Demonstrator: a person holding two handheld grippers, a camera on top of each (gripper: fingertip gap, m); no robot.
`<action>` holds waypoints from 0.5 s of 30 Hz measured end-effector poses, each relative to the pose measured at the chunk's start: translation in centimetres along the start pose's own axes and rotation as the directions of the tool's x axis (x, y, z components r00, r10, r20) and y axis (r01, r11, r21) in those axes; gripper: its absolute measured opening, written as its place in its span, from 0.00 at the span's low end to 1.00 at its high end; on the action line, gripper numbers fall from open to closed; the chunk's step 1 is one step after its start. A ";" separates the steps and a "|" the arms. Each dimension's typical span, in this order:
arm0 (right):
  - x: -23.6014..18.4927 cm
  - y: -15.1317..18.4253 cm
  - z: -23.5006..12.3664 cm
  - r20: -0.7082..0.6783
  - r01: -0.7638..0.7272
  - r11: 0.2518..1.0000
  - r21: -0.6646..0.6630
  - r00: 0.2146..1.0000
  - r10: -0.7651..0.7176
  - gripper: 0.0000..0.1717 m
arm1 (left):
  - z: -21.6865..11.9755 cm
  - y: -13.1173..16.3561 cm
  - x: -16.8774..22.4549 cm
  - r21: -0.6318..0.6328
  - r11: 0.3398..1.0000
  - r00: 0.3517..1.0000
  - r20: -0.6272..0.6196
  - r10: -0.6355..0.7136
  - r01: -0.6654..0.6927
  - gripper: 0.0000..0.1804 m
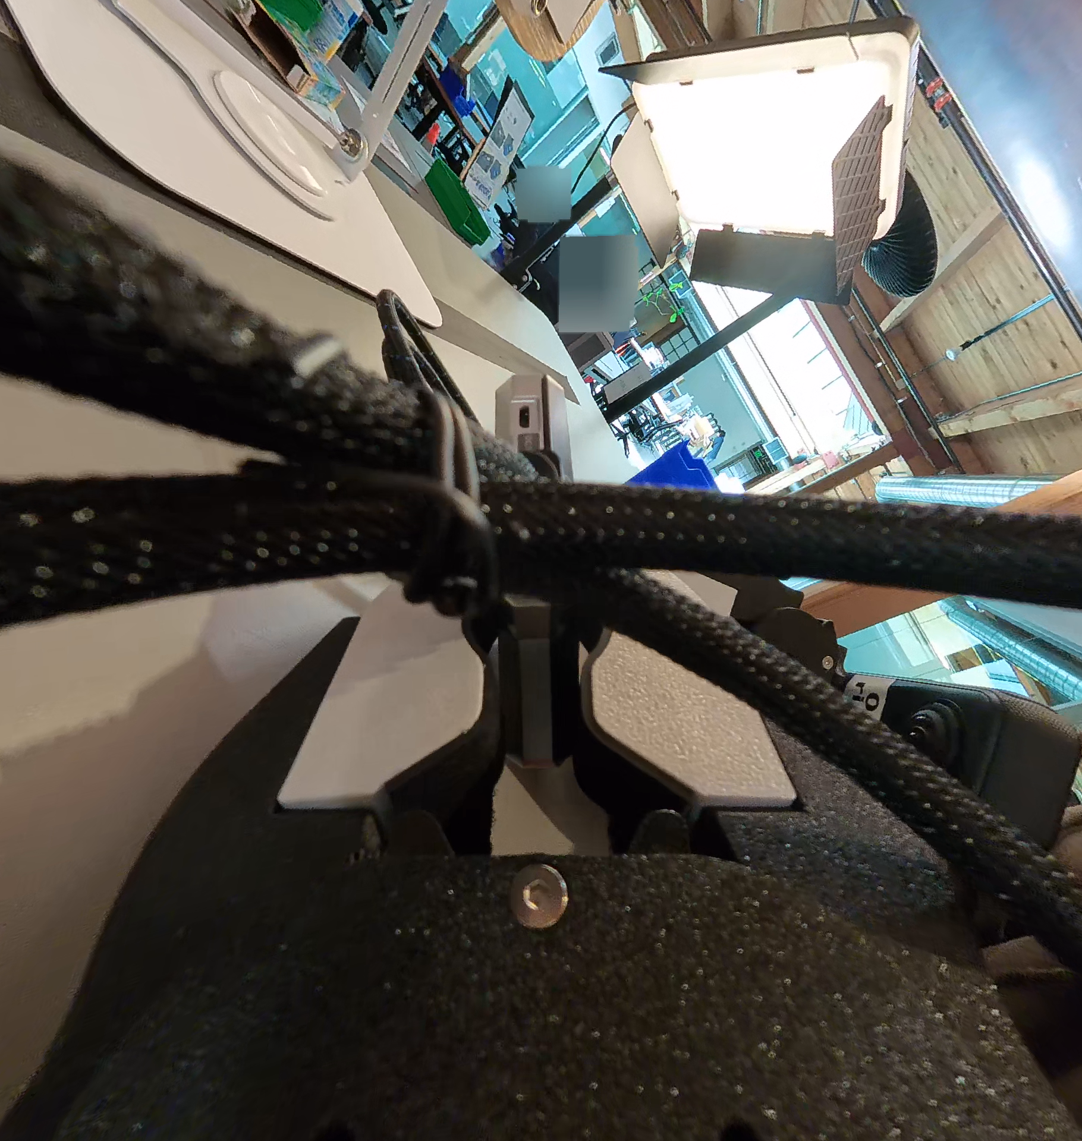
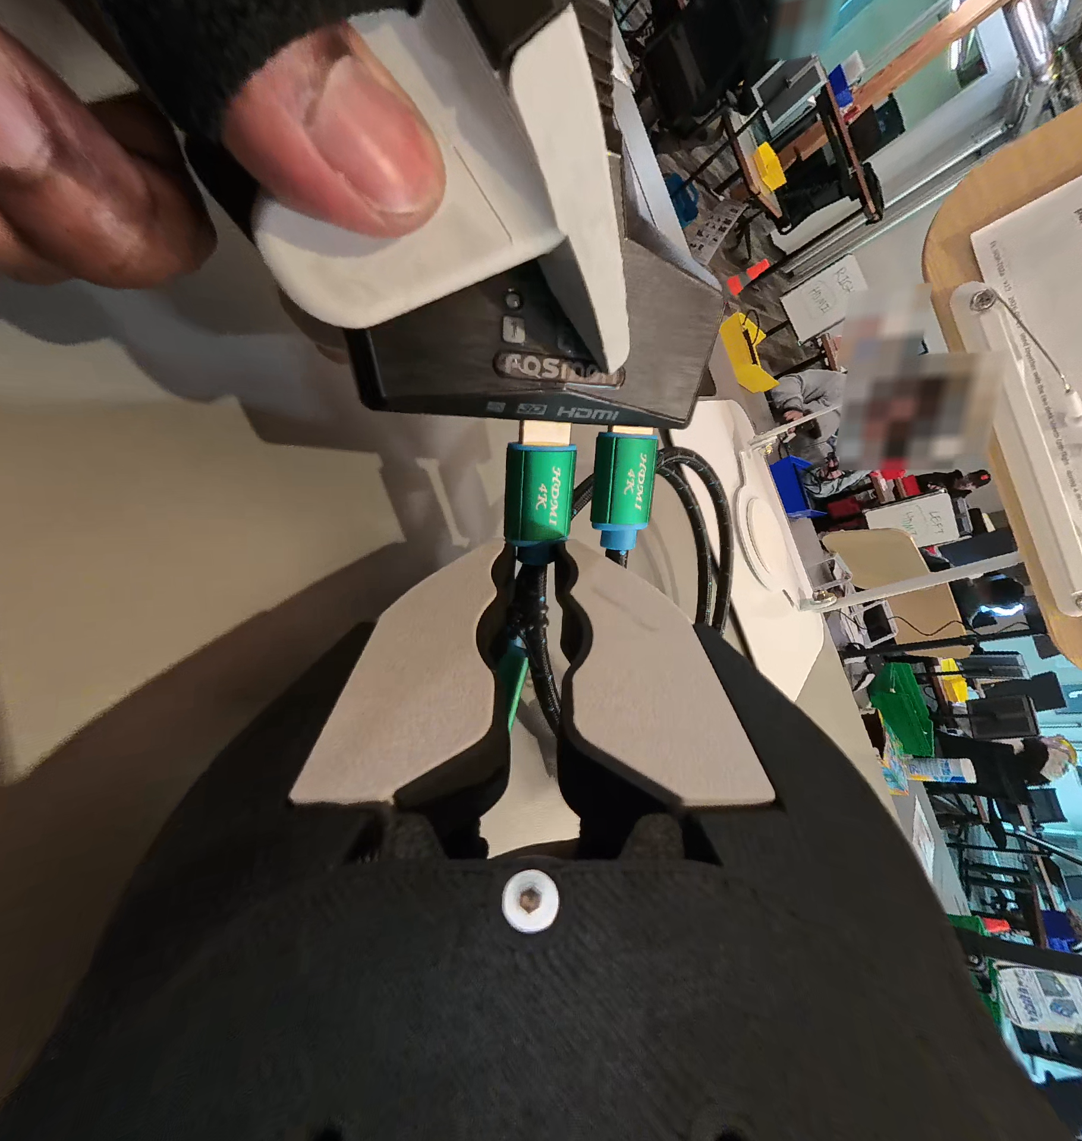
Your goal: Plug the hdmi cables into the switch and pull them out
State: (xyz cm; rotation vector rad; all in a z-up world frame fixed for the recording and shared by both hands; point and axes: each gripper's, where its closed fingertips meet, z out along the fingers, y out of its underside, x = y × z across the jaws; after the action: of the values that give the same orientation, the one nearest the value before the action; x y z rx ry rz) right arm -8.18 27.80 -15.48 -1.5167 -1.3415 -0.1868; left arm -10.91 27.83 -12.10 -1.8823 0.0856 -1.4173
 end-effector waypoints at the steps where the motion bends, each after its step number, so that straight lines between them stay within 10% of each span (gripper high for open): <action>1: 0.0 -0.1 -0.1 -0.003 0.006 1.000 0.000 1.000 -0.006 0.06 | 0.0 0.0 0.0 0.002 1.000 1.000 -0.002 0.000 0.000 0.12; 15: 1.6 -0.7 -0.3 -0.136 -0.045 0.999 0.016 0.990 0.047 0.07 | -0.1 -1.5 0.7 0.126 0.992 0.999 -0.038 -0.002 0.007 0.13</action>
State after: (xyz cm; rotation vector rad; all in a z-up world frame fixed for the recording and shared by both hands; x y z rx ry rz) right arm -8.02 28.42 -13.81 -1.4955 -1.1956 -0.2479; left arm -11.31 28.49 -10.68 -1.7536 0.0099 -1.4281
